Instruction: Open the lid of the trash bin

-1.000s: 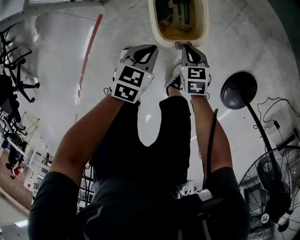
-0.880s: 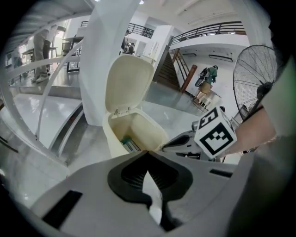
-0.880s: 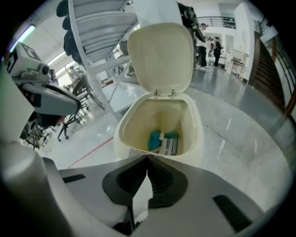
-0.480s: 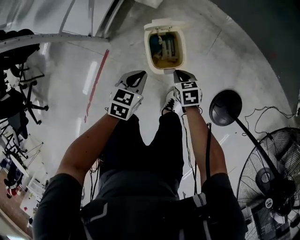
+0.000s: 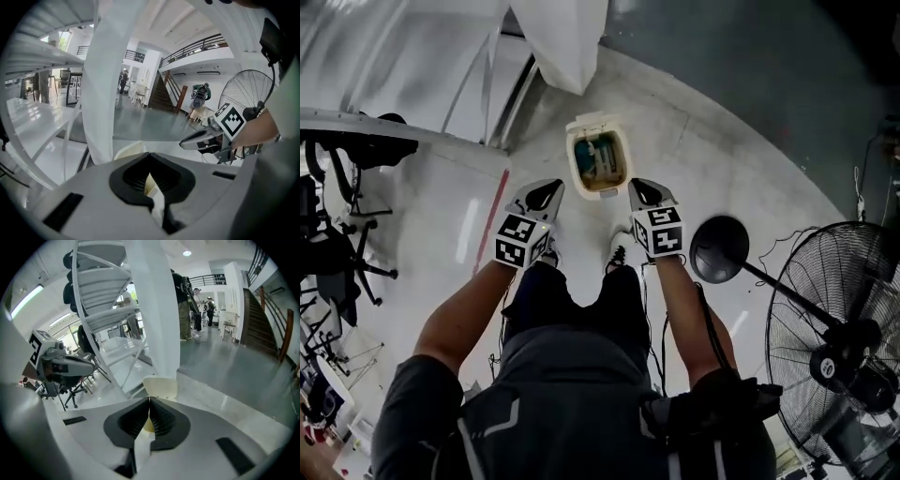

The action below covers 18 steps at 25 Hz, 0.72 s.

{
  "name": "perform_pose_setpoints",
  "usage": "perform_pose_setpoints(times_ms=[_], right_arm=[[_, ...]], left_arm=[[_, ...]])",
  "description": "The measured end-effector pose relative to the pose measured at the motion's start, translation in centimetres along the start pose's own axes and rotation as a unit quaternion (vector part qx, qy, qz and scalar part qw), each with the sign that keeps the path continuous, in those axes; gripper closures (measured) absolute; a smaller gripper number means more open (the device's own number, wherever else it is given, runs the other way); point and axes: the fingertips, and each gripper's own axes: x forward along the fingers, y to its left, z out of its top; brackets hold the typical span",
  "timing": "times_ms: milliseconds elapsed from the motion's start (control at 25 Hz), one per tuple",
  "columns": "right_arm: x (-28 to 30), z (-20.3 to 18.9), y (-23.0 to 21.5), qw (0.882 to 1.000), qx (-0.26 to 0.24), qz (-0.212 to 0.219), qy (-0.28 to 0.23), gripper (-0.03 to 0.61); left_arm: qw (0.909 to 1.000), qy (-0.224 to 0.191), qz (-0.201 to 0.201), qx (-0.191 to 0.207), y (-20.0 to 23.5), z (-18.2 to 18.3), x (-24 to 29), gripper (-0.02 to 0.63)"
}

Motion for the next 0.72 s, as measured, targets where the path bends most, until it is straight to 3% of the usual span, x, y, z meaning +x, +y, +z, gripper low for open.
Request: perform_pose_setpoints(times_ms=[360,480,720], right_arm=[[-10.4,9.9,1.8,0.995,-0.010,-0.001,-0.102,0.551],[-14.2,13.2,2.5,0.990,-0.020,-0.001,-0.142,0.551],[-21.6,18.2,2.6,0.977,-0.031,-0.012,-0.208,0.551]], left_arm=[[0.9966,-0.075,-0.014,0.031,-3.6,10.2,-5.2,0.604],[0.9915,-0.120,-0.040,0.032,-5.1,14.7,-7.8,0.604],[0.9809,-0.180,-0.026,0.069,-7.0,21.1,-13.1,0.604]])
